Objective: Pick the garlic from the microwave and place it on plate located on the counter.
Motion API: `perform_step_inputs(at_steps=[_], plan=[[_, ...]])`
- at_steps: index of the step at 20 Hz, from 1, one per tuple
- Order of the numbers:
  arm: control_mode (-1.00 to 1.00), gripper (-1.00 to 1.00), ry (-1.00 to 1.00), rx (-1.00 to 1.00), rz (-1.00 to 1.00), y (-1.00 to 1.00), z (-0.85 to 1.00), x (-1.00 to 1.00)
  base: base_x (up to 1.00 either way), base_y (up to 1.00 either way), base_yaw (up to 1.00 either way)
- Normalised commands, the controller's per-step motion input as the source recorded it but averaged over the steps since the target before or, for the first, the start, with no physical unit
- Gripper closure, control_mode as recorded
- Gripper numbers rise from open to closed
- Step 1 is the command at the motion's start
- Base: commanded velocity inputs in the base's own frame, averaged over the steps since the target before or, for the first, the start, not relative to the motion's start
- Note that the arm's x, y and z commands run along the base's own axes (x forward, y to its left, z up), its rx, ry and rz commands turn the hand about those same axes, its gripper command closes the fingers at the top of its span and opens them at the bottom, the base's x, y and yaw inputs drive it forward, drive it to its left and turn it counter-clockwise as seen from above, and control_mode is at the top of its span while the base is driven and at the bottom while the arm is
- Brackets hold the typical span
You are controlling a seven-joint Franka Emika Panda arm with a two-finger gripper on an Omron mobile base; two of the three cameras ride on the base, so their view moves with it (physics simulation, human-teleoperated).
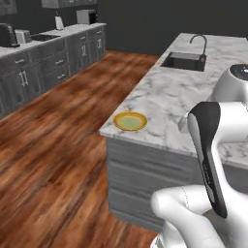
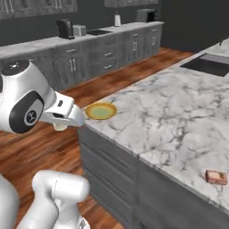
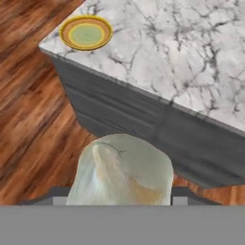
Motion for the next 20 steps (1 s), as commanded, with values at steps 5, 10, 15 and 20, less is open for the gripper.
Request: perform_step_inputs(at_steps=[5, 10, 15, 20], plan=[[1.0, 1.0, 0.0, 0.0, 0.0, 0.0, 0.0, 0.0, 0.6, 0.94, -0.62], [1.0, 1.0, 0.0, 0.0, 0.0, 0.0, 0.0, 0.0, 0.38, 0.95, -0.58], [1.0, 1.0, 0.0, 0.0, 0.0, 0.0, 0.0, 0.0, 0.31, 0.87, -0.38], [1.0, 1.0, 0.0, 0.0, 0.0, 0.0, 0.0, 0.0, 0.41, 0.16, -0.1]])
